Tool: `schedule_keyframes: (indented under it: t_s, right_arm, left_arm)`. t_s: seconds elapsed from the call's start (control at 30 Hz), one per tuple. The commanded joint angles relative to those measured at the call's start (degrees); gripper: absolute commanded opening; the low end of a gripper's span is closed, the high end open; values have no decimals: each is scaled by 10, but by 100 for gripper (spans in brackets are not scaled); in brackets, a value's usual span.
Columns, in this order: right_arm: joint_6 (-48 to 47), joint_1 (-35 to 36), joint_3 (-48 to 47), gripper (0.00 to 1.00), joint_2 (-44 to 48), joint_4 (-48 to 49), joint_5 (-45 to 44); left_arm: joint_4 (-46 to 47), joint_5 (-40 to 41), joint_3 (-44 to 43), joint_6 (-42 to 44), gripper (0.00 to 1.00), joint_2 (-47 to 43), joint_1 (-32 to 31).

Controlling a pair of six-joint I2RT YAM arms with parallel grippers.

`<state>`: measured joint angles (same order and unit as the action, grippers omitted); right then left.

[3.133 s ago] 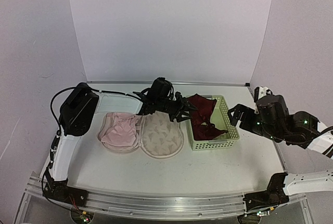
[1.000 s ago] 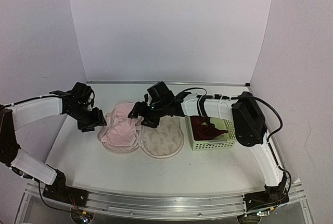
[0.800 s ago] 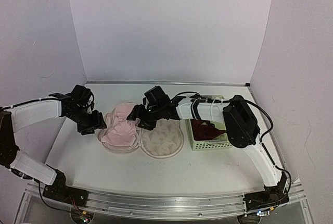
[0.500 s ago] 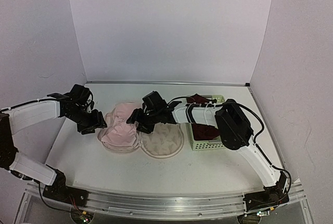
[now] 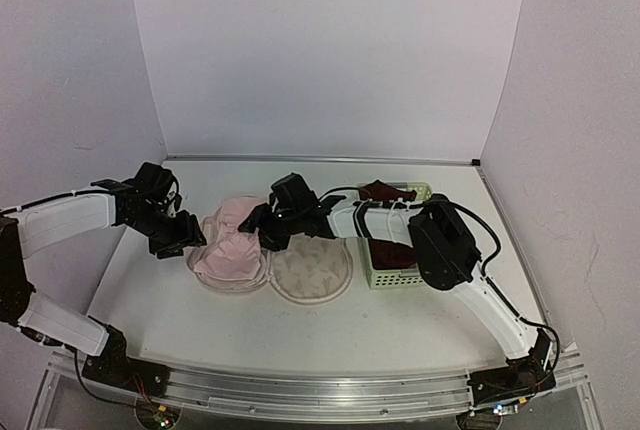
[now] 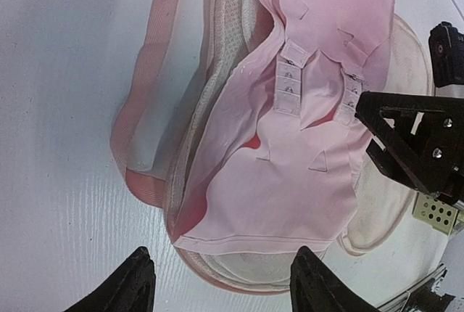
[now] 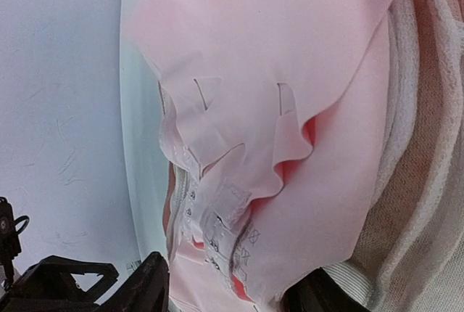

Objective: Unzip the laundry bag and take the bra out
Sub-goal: Pick up the bra from the laundry bag.

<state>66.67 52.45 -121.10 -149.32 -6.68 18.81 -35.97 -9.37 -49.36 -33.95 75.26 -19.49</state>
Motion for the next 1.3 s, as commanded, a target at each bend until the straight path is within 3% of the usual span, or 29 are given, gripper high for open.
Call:
schedule_keyframes:
  t_s: [0.0,0.17,0.53,1.27]
  right_arm:
    - [14,1,-28,52,-23,40,10]
    - [23,2,-27,41,-29,61,12]
    - [27,1,-11,0,-16,99,23]
    - [-69,1,117,0,176,124,31]
  left_arm:
    - [11,-6,2,8,65,-14,2]
    - [12,-5,5,7,65,-20,2]
    - [8,-5,4,7,65,-24,2]
    - [7,31,-64,3,65,-18,3]
